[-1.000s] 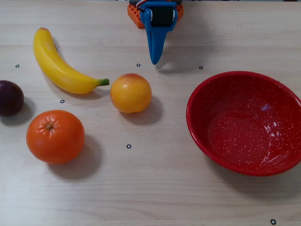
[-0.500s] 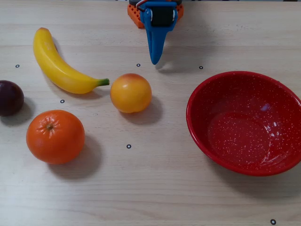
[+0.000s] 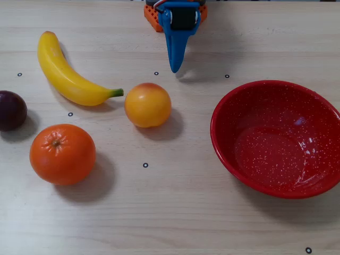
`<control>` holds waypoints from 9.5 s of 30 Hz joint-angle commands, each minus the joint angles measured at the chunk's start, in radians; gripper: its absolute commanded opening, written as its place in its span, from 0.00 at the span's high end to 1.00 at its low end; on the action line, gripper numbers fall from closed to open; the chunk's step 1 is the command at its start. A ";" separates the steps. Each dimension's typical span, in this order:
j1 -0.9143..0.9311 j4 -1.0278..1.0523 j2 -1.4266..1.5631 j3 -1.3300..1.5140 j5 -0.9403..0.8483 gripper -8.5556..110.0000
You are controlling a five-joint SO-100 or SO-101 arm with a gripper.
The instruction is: Put banana in the red bowl.
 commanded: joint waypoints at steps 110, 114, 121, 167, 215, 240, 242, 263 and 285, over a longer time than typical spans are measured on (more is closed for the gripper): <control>0.908 0.235 -1.740 -1.513 -0.337 0.62; 0.897 0.218 -1.778 -1.552 -0.350 0.60; 0.890 0.204 -1.822 -1.603 -0.350 0.59; 0.874 0.043 -1.970 -1.496 -0.365 0.78; 0.723 0.451 -1.632 -1.904 -0.454 0.93; 0.163 0.423 -1.520 -1.971 -0.449 0.93; 0.110 0.423 -1.529 -1.991 -0.449 0.93; -0.324 0.391 -1.830 -2.296 -0.476 0.93; -0.474 0.396 -2.092 -2.431 -0.480 0.93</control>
